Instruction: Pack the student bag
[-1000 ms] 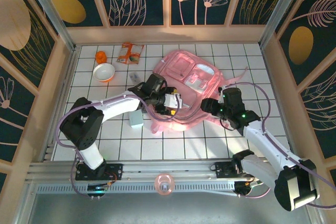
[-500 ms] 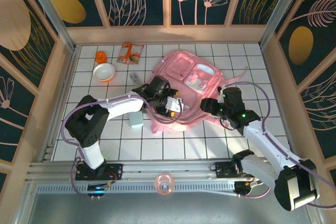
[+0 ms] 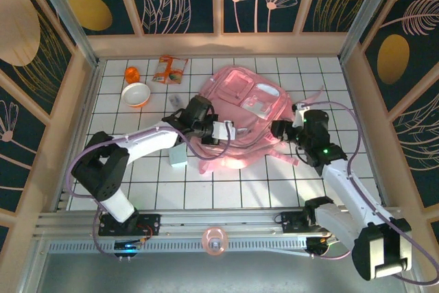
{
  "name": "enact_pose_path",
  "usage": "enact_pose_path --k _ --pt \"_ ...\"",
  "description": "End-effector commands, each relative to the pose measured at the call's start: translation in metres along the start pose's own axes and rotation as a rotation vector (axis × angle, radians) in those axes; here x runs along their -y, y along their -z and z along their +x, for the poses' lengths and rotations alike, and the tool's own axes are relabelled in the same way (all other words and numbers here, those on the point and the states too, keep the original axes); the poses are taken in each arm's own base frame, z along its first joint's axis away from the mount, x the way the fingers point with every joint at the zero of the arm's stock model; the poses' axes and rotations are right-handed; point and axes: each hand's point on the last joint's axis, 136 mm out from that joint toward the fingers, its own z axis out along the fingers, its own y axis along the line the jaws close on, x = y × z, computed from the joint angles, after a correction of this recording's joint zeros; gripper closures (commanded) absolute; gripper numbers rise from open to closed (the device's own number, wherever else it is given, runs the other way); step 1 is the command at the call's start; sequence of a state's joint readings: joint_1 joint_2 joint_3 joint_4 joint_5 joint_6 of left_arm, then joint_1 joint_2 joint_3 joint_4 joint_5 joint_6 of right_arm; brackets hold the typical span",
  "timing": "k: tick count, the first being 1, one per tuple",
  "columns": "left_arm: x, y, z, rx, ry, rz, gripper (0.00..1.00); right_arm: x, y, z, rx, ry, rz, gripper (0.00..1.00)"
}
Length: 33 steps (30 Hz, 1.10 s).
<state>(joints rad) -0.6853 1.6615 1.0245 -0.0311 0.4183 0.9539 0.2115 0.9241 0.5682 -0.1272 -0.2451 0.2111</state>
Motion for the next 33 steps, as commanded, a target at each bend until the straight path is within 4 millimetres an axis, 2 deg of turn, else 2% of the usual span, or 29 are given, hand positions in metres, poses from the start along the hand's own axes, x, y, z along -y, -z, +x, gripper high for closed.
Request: enact_pose_path --k 1,5,10,12,16,19,23,25,33 --pt "-0.027 0.034 -0.047 0.223 0.06 -0.003 1.0 -0.005 0.001 -0.032 0.08 0.139 -0.091 0.45" --pt "-0.042 0.055 -0.054 0.295 0.075 -0.027 1.0 -0.011 0.004 -0.037 0.128 0.278 -0.222 0.42" --pt "-0.053 0.066 -0.059 0.339 0.085 -0.049 1.0 -0.031 0.003 -0.019 0.128 0.472 -0.418 0.42" --pt "-0.055 0.069 -0.061 0.359 0.093 -0.045 1.0 -0.028 -0.003 -0.014 0.099 0.504 -0.423 0.41" --pt "-0.06 0.074 -0.062 0.395 0.098 -0.025 1.0 -0.003 -0.022 -0.013 0.055 0.527 -0.327 0.39" --pt "-0.063 0.076 -0.063 0.417 0.103 -0.015 1.0 0.003 -0.028 -0.01 0.023 0.475 -0.395 0.39" --pt "-0.065 0.073 -0.061 0.405 0.1 -0.011 1.0 -0.003 -0.027 -0.018 -0.004 0.321 -0.56 0.38" --pt "-0.066 0.073 -0.06 0.4 0.1 -0.007 1.0 -0.002 -0.031 -0.019 -0.019 0.266 -0.587 0.36" --pt "-0.067 0.07 -0.062 0.41 0.11 0.011 1.0 -0.003 -0.055 0.0 -0.187 0.114 -0.698 0.32"
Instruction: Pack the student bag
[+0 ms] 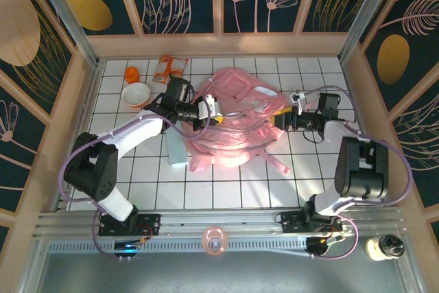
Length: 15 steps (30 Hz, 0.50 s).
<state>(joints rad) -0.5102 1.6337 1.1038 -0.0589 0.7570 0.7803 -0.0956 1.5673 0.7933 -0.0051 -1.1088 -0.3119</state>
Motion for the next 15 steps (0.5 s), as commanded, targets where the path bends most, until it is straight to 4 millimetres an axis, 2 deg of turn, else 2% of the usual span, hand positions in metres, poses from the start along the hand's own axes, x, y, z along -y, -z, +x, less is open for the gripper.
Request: enact_pose_path --k 1,7,10,15 --pt "-0.012 0.011 -0.052 0.168 -0.115 0.01 1.0 -0.013 -0.008 0.006 -0.047 -0.061 -0.099 0.32" --pt "-0.012 0.009 -0.051 0.176 -0.104 0.022 1.0 -0.018 -0.016 0.016 -0.088 -0.098 -0.172 0.31" --pt "-0.013 0.008 -0.05 0.173 -0.102 0.021 1.0 -0.028 -0.017 0.021 -0.117 -0.107 -0.21 0.31" --pt "-0.015 0.008 -0.05 0.169 -0.107 0.009 1.0 -0.027 -0.021 0.031 -0.166 -0.14 -0.17 0.37"
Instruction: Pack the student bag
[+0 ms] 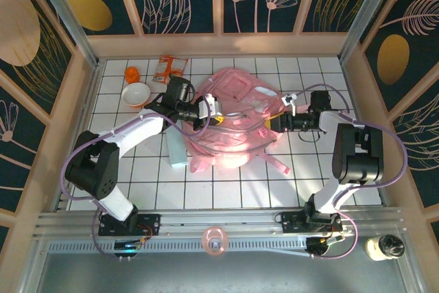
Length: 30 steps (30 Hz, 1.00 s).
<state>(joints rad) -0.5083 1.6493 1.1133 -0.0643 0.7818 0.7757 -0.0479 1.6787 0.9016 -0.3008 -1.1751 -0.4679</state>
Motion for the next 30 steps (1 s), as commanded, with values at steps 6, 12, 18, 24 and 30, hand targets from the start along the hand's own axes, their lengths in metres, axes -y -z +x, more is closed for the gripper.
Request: enact_pose_path --k 6,12,18,24,30 --pt "-0.015 0.01 -0.05 0.155 -0.123 -0.013 1.0 -0.003 -0.007 0.014 -0.048 -0.088 0.014 0.43" --pt "-0.015 0.009 -0.049 0.154 -0.12 -0.01 1.0 -0.014 -0.007 0.009 -0.042 -0.076 -0.023 0.57" --pt "-0.016 0.009 -0.048 0.153 -0.12 -0.012 1.0 -0.017 -0.005 0.006 -0.037 -0.066 -0.015 0.71" --pt "-0.016 0.007 -0.046 0.149 -0.116 -0.013 1.0 -0.019 -0.006 0.004 -0.035 -0.061 0.001 0.89" --pt "-0.031 0.006 -0.033 0.084 -0.092 -0.103 1.0 -0.017 0.005 -0.011 -0.01 -0.051 0.136 1.0"
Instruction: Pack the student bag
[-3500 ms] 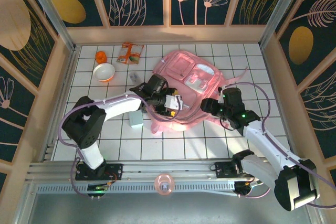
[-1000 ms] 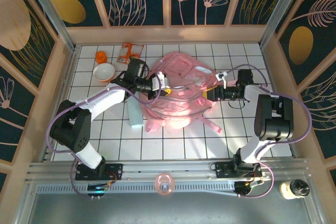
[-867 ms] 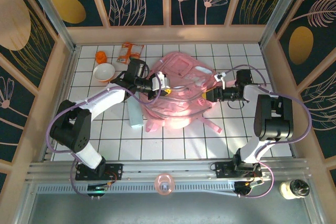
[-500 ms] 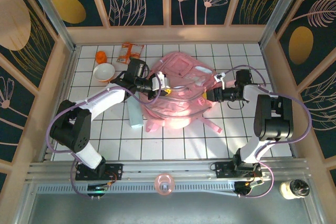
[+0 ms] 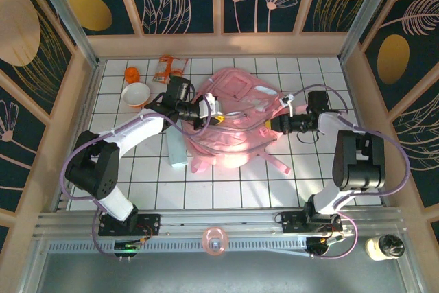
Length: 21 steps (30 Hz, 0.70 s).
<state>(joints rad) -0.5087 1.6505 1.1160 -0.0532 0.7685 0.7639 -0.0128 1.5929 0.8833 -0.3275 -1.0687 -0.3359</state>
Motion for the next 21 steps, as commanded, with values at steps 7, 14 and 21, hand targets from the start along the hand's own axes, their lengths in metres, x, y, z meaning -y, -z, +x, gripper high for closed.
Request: enact_pose_path --k 7,14,21 --pt "-0.041 0.011 -0.016 -0.016 -0.091 -0.224 1.0 -0.025 0.02 -0.026 0.049 0.034 0.162 1.0" --pt "-0.039 0.006 -0.01 -0.073 -0.094 -0.266 1.0 -0.056 0.013 -0.023 0.002 0.038 0.127 1.0" --pt "-0.036 0.0 0.0 -0.139 -0.133 -0.271 1.0 -0.051 0.02 -0.028 -0.044 -0.087 0.226 1.0"
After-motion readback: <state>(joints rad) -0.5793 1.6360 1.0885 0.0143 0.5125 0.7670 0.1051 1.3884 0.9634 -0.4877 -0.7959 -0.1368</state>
